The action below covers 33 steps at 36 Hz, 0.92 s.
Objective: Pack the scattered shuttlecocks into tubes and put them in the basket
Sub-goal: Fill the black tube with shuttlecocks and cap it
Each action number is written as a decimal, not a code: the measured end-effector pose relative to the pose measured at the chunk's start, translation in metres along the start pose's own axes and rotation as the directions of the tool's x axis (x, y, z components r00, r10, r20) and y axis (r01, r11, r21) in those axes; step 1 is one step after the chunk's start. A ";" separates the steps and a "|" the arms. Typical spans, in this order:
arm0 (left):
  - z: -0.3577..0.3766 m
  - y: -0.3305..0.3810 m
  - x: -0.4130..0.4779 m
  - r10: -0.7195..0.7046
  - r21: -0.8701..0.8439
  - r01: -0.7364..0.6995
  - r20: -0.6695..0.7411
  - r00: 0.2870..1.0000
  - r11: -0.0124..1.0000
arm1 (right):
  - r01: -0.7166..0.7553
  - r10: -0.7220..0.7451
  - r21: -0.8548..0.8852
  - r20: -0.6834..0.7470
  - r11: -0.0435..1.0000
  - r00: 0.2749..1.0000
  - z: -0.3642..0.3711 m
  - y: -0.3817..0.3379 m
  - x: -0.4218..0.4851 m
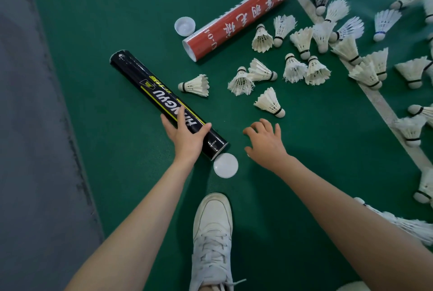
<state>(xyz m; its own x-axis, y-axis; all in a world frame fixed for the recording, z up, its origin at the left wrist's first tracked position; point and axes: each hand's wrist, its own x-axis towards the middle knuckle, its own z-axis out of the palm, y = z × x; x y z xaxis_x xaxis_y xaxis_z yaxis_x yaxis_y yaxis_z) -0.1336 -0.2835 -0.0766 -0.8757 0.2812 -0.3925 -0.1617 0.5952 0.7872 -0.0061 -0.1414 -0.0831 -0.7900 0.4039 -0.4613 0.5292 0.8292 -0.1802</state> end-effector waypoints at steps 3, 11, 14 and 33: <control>0.002 0.000 -0.003 0.134 0.165 -0.127 -0.032 0.990 0.978 | -0.031 0.032 0.043 -0.015 0.999 0.999 0.002 0.007 -0.004; 0.010 -0.004 -0.015 0.292 0.399 -0.282 0.036 0.956 0.873 | -0.093 0.112 0.282 -0.052 0.955 0.992 0.000 0.020 -0.017; 0.016 -0.004 -0.019 0.330 0.460 -0.338 0.100 0.939 0.821 | -0.114 0.132 0.324 -0.034 0.939 0.991 0.000 0.024 -0.024; 0.015 0.025 -0.018 -0.367 -0.230 0.359 0.009 0.930 0.905 | -0.192 0.233 0.283 -0.118 0.940 0.965 0.002 0.053 -0.039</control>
<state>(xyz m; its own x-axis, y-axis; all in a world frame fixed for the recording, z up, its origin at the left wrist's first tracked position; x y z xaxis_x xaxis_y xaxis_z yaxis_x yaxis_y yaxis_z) -0.1152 -0.2624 -0.0575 -0.7512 0.0503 -0.6582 -0.5652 0.4662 0.6806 0.0537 -0.1145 -0.0766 -0.6758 0.6286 -0.3849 0.7367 0.5923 -0.3262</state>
